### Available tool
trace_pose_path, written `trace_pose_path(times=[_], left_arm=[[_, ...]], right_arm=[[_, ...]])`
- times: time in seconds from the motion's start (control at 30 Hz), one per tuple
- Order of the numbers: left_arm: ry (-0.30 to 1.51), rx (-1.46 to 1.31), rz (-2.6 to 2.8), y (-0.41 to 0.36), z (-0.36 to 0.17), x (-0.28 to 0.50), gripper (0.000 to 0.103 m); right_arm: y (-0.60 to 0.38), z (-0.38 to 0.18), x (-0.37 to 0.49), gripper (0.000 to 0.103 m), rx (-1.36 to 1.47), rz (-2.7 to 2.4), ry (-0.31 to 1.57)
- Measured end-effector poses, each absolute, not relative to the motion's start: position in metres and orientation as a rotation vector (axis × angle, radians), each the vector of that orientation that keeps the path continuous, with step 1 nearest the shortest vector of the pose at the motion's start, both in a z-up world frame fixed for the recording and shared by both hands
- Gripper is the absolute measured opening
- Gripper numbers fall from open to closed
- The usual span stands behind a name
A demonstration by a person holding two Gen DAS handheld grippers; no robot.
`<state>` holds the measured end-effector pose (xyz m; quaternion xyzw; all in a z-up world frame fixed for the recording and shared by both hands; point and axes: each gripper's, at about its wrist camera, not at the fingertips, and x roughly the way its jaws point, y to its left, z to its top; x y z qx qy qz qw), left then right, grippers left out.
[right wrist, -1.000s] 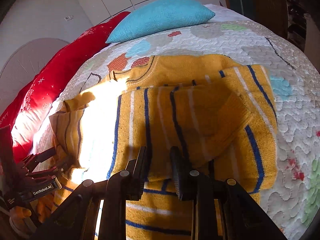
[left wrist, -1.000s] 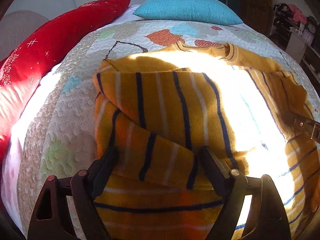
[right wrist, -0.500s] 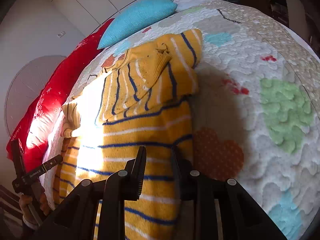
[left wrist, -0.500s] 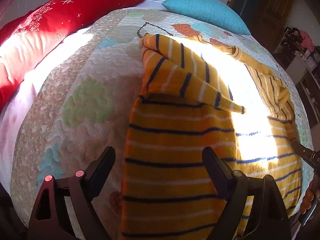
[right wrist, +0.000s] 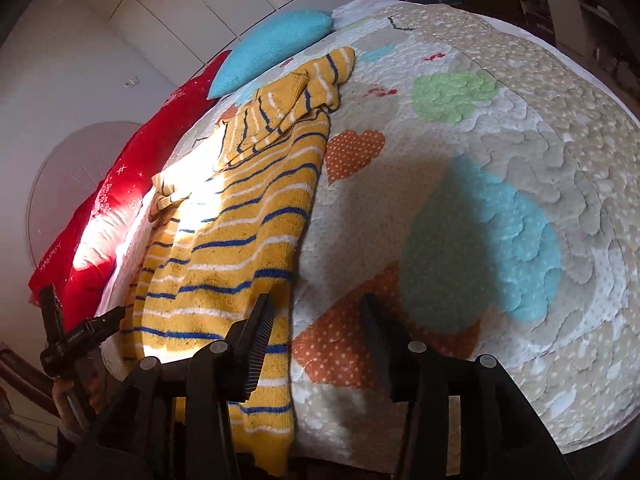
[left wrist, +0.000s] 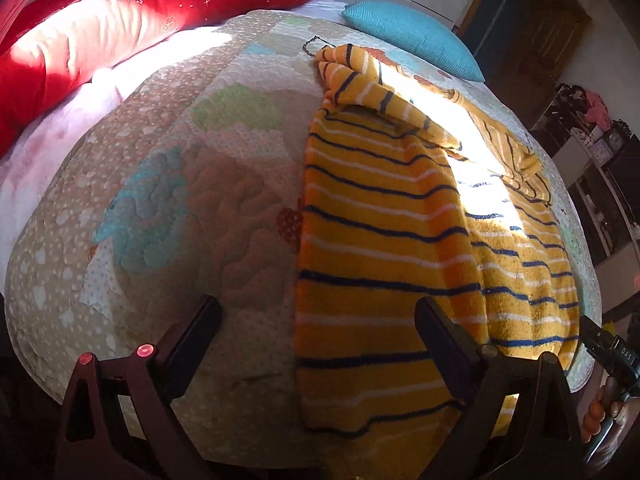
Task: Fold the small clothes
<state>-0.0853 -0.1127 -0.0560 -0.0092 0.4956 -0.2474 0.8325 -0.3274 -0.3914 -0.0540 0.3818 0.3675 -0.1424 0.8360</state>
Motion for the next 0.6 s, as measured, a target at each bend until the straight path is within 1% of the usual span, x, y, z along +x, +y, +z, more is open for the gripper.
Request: trace_pose_path(times=[0.03,0.23,0.33,0.43,0.5,0.53,0.57,0.6], left_arm=[[1.050,-0.040,-0.547,-0.112,-0.057,-0.090,0.103],[1.021,-0.037,-0.589,-0.113,-0.068,-0.116,0.103],[1.049,-0.028,-0.619,-0.113,-0.073,-0.126,0.103],[1.092,-0.076,-0.680,-0.113,-0.079,-0.132,0.103],[1.115,-0.110,-0.710,-0.113,-0.081,-0.136,0.098],[1.121,-0.107,-0.708,-0.114,-0.082,-0.137,0.091],[1.124,-0.090,-0.696,-0.116,-0.082,-0.138,0.080],[1.127,-0.071,-0.676,-0.116,-0.082,-0.138,0.074]], right_arm=[[-0.384,-0.055,-0.327,0.051,0.813,-0.277,0.773],[-0.346,-0.077,-0.324,0.051,0.884,-0.130,0.779],[-0.334,-0.090,-0.326,0.051,0.946,-0.065,0.800],[-0.322,-0.102,-0.325,0.051,0.971,-0.040,0.822],[-0.319,-0.105,-0.324,0.051,0.981,-0.036,0.823],[-0.318,-0.104,-0.322,0.051,0.978,-0.037,0.823],[-0.317,-0.103,-0.321,0.051,0.973,-0.038,0.823],[-0.317,-0.102,-0.318,0.045,0.966,-0.039,0.827]])
